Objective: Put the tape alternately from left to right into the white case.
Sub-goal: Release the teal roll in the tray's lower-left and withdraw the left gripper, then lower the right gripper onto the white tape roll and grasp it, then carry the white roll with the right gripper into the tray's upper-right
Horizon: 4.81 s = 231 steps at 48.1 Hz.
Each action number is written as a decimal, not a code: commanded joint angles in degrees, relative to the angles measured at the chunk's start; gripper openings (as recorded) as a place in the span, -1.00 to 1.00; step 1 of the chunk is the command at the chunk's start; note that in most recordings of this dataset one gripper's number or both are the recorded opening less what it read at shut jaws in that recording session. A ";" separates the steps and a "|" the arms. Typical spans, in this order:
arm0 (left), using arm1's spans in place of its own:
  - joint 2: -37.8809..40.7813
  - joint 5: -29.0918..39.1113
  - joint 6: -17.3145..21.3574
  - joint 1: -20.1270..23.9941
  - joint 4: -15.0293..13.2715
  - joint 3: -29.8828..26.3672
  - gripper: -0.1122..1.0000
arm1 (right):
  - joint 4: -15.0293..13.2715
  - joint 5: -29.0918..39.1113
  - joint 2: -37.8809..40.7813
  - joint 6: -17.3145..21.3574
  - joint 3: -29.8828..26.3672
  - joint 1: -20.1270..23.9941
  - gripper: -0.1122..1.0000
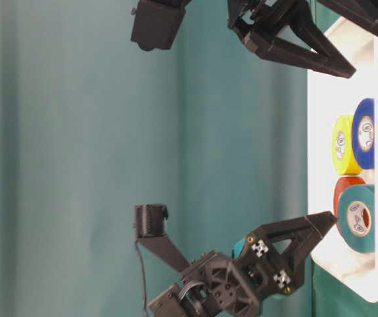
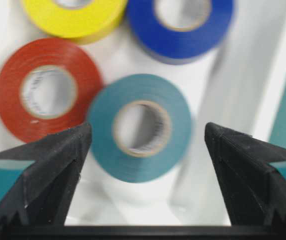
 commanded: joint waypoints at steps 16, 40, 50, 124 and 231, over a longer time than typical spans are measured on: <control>-4.31 -0.53 0.00 -6.42 0.00 2.29 0.90 | 0.18 -0.44 -1.23 0.09 -0.53 0.18 0.66; -6.24 -1.49 -0.18 -15.29 0.00 5.80 0.90 | 0.18 -0.44 -1.23 0.09 -0.44 2.11 0.67; -6.15 -1.67 -0.09 -15.64 0.00 5.98 0.90 | 0.18 -0.44 -1.23 0.09 -0.35 2.20 0.67; -6.15 -2.55 -0.09 -15.56 0.00 6.59 0.90 | 0.35 0.35 14.33 0.18 -10.20 9.49 0.66; -6.15 -2.55 -0.18 -15.64 0.00 6.86 0.90 | 0.09 5.98 5.54 0.00 -10.02 11.25 -0.73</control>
